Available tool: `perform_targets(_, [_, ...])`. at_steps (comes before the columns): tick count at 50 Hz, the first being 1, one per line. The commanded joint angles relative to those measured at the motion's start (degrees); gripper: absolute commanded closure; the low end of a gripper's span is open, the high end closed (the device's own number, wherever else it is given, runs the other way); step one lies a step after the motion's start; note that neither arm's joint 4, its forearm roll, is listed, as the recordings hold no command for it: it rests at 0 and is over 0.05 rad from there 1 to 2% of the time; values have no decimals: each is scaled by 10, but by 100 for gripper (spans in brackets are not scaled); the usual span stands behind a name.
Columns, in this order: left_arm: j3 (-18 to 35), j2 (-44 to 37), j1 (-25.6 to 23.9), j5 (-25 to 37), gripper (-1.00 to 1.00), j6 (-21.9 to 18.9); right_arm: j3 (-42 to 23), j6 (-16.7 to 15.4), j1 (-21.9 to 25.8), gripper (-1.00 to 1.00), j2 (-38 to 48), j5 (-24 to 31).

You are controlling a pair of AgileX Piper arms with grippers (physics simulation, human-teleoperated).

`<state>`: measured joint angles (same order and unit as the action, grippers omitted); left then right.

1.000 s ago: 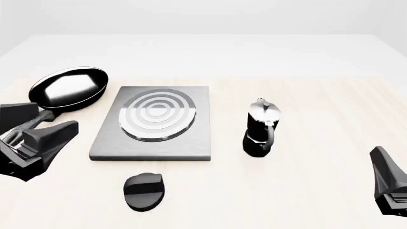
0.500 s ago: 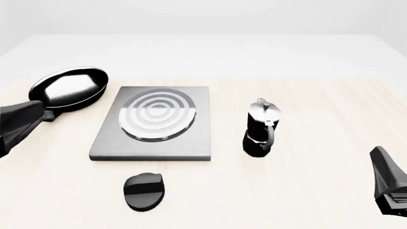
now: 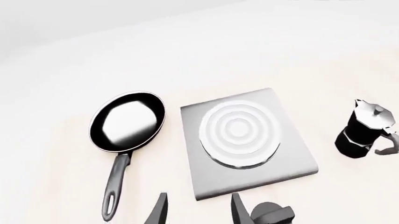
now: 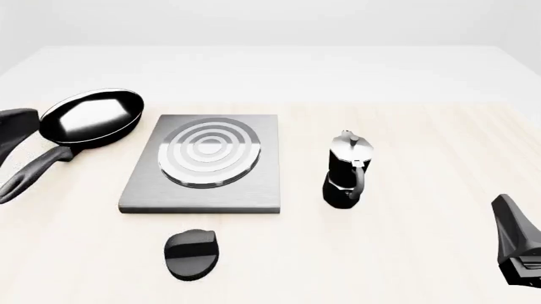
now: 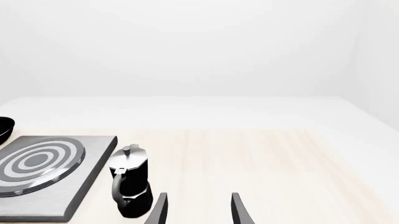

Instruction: Turn on the stove and put the frying pan on it.

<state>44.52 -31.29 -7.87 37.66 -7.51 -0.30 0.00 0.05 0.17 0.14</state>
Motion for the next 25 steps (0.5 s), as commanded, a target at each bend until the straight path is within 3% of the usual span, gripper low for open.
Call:
perform_targets(1, [30,-40,26,-4,-100,17,0,0,0,-100,0,0])
perform_targets(15, [47,-95,72,-15,-100,0,0,0,0,-100,0,0])
perform_targets(20, [41,-126,110,-33,-100,-52,0,0,0,-100,0,0])
perform_targets(25, [47,-142,113,-43,-100,-47,0,0,0,-100,0,0])
